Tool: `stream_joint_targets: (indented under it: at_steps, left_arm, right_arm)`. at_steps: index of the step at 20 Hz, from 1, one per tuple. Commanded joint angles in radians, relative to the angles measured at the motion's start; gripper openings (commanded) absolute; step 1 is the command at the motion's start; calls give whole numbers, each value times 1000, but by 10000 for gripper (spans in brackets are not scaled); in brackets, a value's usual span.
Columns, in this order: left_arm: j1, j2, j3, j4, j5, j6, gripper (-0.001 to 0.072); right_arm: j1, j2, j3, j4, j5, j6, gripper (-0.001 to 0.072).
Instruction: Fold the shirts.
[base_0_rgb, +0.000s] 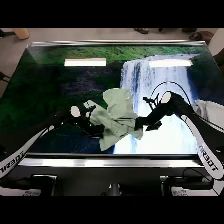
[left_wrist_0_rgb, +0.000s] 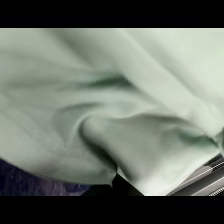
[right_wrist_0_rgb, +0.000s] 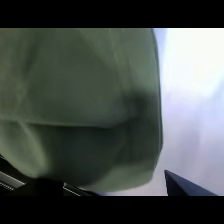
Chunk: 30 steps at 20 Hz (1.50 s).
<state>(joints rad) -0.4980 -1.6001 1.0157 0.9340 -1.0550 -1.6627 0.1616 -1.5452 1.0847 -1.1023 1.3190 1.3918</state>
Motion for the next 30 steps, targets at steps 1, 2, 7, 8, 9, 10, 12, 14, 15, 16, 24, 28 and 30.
stream_joint_targets:
  at_steps: [1, 2, 7, 8, 9, 10, 12, 14, 15, 16, 24, 28, 30]
  left_arm:
    - [-8, 24, 1, 11, 30, -10, 26]
    - [-8, 53, 8, 51, 36, -10, 25]
    - [23, 376, 230, 472, -9, -45, 24]
    - [44, 455, 315, 513, -10, -51, 25]
    - [65, 529, 409, 534, -9, -51, 25]
    - [86, 589, 495, 545, -9, -53, 25]
    - [124, 702, 640, 613, -9, -124, 25]
    - [144, 800, 706, 707, -7, -222, 25]
    - [145, 844, 705, 736, 7, -259, 25]
    - [145, 874, 703, 742, 8, -268, 25]
    - [145, 885, 481, 855, -167, -249, 25]
    - [142, 885, 154, 829, -80, -295, 25]
    - [142, 883, 6, 792, 9, -327, 25]
  right_arm:
    - [45, -48, 0, 26, -74, -21, 273]
    - [54, -47, 2, 25, -82, -14, 38]
    - [33, 154, 211, -113, 45, -5, 27]
    - [16, 232, 292, -166, 39, 25, 27]
    - [-3, 321, 386, -213, 34, 56, 27]
    - [-22, 406, 468, -257, 24, 65, 28]
    - [-57, 588, 580, -353, -90, 90, 28]
    - [-62, 752, 604, -402, -209, 119, 28]
    - [-62, 814, 604, -387, -243, 125, 28]
    - [-62, 856, 604, -383, -253, 150, 28]
    - [-62, 769, 603, -464, -34, 194, 28]
    - [-62, 476, 553, -372, 9, 178, 30]
    - [-61, 272, 544, -237, 10, 170, 30]
